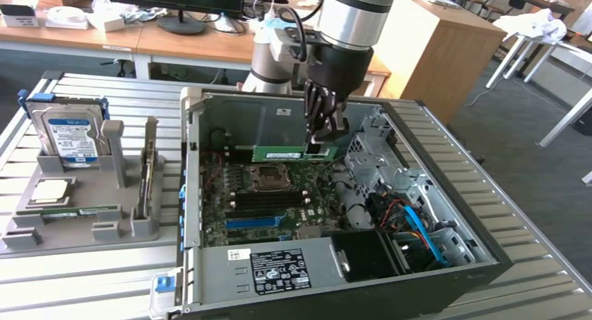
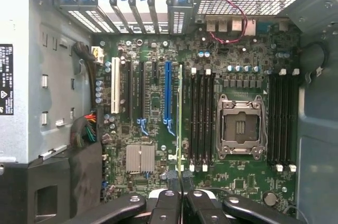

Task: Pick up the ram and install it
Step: 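Pick up the ram and move it above insertion slot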

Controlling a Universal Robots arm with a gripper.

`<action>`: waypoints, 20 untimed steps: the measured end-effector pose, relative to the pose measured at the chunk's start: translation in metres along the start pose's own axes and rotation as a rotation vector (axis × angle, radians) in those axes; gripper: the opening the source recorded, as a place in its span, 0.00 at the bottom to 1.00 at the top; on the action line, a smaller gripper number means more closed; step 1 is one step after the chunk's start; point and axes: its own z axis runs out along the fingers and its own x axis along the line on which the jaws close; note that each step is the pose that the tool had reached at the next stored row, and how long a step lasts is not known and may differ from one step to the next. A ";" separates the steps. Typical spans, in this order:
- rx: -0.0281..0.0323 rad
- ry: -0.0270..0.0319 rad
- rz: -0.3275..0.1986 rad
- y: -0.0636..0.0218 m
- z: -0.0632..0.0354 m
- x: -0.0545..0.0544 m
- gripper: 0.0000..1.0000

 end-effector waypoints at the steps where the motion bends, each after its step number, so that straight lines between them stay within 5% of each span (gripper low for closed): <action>1: 0.0001 -0.0019 0.000 0.0000 0.0005 -0.001 0.12; 20: 0.0018 -0.0182 0.002 0.0002 0.0071 -0.026 0.12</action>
